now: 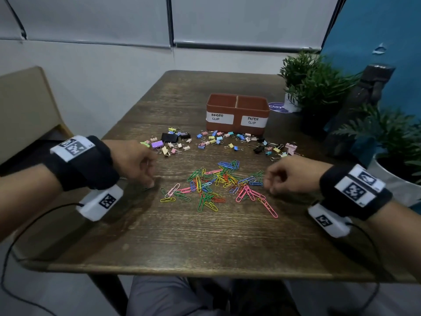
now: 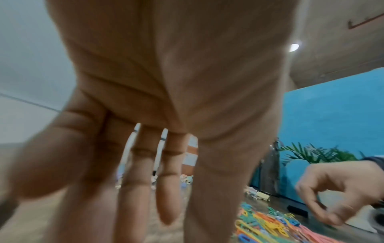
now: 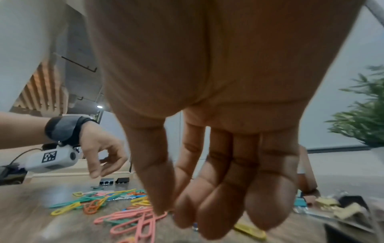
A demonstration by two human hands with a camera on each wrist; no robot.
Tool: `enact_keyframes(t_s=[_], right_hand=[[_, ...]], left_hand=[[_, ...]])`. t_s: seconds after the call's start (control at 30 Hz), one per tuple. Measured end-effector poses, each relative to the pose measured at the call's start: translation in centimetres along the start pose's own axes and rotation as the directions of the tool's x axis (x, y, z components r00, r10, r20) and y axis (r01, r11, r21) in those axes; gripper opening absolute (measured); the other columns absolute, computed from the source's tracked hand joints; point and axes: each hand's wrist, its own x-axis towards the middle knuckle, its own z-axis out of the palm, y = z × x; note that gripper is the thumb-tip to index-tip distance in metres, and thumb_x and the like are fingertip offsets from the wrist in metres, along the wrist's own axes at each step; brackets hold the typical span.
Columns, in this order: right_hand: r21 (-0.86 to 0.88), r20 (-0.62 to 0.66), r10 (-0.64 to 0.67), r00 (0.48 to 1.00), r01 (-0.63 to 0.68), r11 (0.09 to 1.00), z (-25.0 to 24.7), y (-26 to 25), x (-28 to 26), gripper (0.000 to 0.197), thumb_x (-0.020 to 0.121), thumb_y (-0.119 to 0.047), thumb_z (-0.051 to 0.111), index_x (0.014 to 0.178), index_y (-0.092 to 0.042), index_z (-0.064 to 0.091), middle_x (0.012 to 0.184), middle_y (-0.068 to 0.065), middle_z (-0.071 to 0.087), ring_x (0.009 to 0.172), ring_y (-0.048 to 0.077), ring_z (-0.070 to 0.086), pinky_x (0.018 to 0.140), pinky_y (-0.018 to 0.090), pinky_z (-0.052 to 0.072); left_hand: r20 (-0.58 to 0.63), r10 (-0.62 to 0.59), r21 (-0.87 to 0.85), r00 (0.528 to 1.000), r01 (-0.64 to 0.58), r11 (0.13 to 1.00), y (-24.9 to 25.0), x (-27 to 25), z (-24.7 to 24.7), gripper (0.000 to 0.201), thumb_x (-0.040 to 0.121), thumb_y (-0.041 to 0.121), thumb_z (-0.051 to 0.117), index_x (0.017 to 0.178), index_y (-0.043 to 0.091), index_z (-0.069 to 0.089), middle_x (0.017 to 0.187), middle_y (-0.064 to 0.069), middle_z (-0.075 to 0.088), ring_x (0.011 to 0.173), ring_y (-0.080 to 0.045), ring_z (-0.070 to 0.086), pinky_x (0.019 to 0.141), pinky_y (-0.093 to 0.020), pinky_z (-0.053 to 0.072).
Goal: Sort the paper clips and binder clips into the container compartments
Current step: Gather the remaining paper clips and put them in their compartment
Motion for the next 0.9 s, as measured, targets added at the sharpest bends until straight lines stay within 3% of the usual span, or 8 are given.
enact_keyframes(t_s=[0.07,0.13,0.27,0.43,0.57,0.67,0.73,0.9], right_hand=[[0.076,0.137,0.006,0.991,-0.016,0.997,0.2,-0.2,-0.8,0.008,0.078,-0.026,0.082,0.081,-0.027,0.074,0.071,-0.009,0.070,0.064,0.001,0.060,0.064,0.020,0.049],[0.066,0.237,-0.016,0.971,0.000,0.998,0.8,-1.4,-0.9,0.010,0.076,-0.026,0.084,0.081,-0.023,0.076,0.072,-0.008,0.073,0.065,0.001,0.062,0.065,0.019,0.051],[-0.045,0.170,-0.101,0.980,0.110,0.993,1.9,-3.6,1.0,0.004,0.081,-0.027,0.078,0.085,-0.027,0.076,0.071,-0.016,0.070,0.065,-0.007,0.060,0.066,0.012,0.047],[0.014,0.069,-0.145,0.987,0.144,0.989,1.4,-4.4,3.4,0.012,0.084,-0.023,0.077,0.095,-0.029,0.074,0.080,-0.013,0.072,0.073,-0.002,0.064,0.070,0.018,0.052],[0.093,-0.075,-0.073,0.995,0.080,0.993,0.2,-1.1,2.3,0.011,0.080,-0.029,0.081,0.087,-0.031,0.072,0.078,-0.006,0.071,0.072,0.009,0.066,0.069,0.026,0.055],[-0.017,0.001,0.111,0.994,-0.111,0.994,-0.7,1.5,1.2,0.006,0.080,-0.024,0.078,0.081,-0.025,0.072,0.071,-0.013,0.071,0.068,0.002,0.064,0.066,0.023,0.052],[-0.070,0.085,0.185,0.979,-0.179,0.981,-0.7,2.0,1.3,0.003,0.082,-0.019,0.074,0.082,-0.021,0.072,0.076,-0.009,0.073,0.073,0.004,0.064,0.073,0.025,0.054],[-0.120,0.095,0.047,0.994,-0.036,0.992,0.6,-1.2,2.9,0.004,0.086,-0.022,0.065,0.086,-0.023,0.069,0.081,-0.008,0.069,0.074,0.007,0.061,0.073,0.024,0.050]], left_hand=[[0.222,-0.051,-0.026,0.974,0.058,0.998,0.0,-0.3,0.5,0.030,0.070,0.047,0.083,0.085,0.025,0.069,0.078,0.005,0.073,0.052,0.001,0.060,0.048,-0.016,0.045],[0.304,-0.001,-0.038,0.953,0.014,0.999,0.6,0.3,1.3,0.027,0.073,0.047,0.081,0.084,0.025,0.070,0.077,0.003,0.074,0.062,-0.006,0.065,0.059,-0.023,0.052],[0.206,0.190,-0.134,0.960,-0.165,0.977,3.6,2.7,2.0,0.009,0.090,0.027,0.066,0.091,0.018,0.069,0.069,0.008,0.069,0.063,-0.005,0.062,0.065,-0.016,0.048],[0.139,0.310,-0.166,0.940,-0.287,0.943,7.3,5.2,2.3,0.007,0.092,0.027,0.063,0.087,0.022,0.064,0.077,0.005,0.069,0.063,-0.002,0.057,0.066,-0.018,0.046],[0.011,0.386,-0.262,0.923,-0.369,0.891,6.4,3.7,1.3,0.022,0.084,0.040,0.074,0.076,0.021,0.065,0.063,0.016,0.063,0.058,0.002,0.053,0.060,-0.014,0.042],[0.189,0.333,-0.266,0.924,-0.278,0.923,5.2,2.1,1.4,0.037,0.069,0.057,0.078,0.064,0.023,0.065,0.058,0.009,0.063,0.054,-0.007,0.053,0.059,-0.022,0.044],[0.332,0.252,-0.223,0.909,-0.184,0.957,5.2,2.0,1.9,0.034,0.069,0.052,0.081,0.066,0.021,0.067,0.061,0.005,0.066,0.055,-0.011,0.057,0.063,-0.028,0.049],[0.310,0.297,-0.309,0.903,-0.199,0.930,7.4,3.4,2.4,0.016,0.088,0.028,0.071,0.081,0.013,0.072,0.066,0.004,0.067,0.056,-0.008,0.060,0.060,-0.026,0.053]])
